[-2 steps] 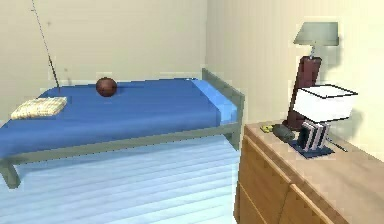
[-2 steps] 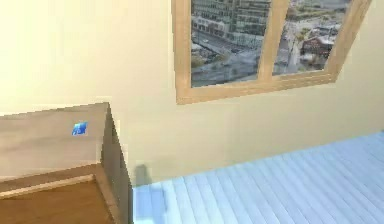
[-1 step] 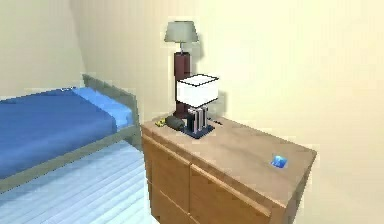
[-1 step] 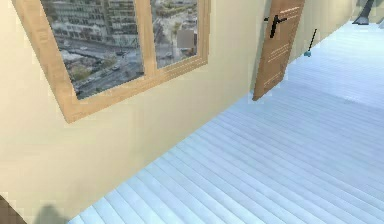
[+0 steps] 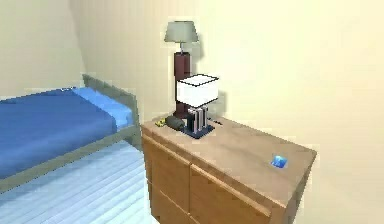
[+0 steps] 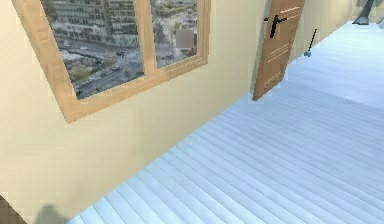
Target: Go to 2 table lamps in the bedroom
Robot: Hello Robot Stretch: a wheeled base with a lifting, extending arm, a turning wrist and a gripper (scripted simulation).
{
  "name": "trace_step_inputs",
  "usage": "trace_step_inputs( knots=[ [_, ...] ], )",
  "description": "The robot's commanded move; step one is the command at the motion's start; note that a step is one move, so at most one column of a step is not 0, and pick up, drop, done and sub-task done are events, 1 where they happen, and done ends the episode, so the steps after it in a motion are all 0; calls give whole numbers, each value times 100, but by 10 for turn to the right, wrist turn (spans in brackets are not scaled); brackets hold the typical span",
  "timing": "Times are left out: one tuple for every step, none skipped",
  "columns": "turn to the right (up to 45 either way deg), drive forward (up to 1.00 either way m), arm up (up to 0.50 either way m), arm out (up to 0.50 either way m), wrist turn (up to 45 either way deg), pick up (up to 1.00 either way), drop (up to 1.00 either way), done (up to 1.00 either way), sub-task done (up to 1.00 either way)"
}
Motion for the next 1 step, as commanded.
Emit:
trace_step_inputs(
  knots=[
    [-450,0,0,0,0,0,0,0,0]
  ],
)
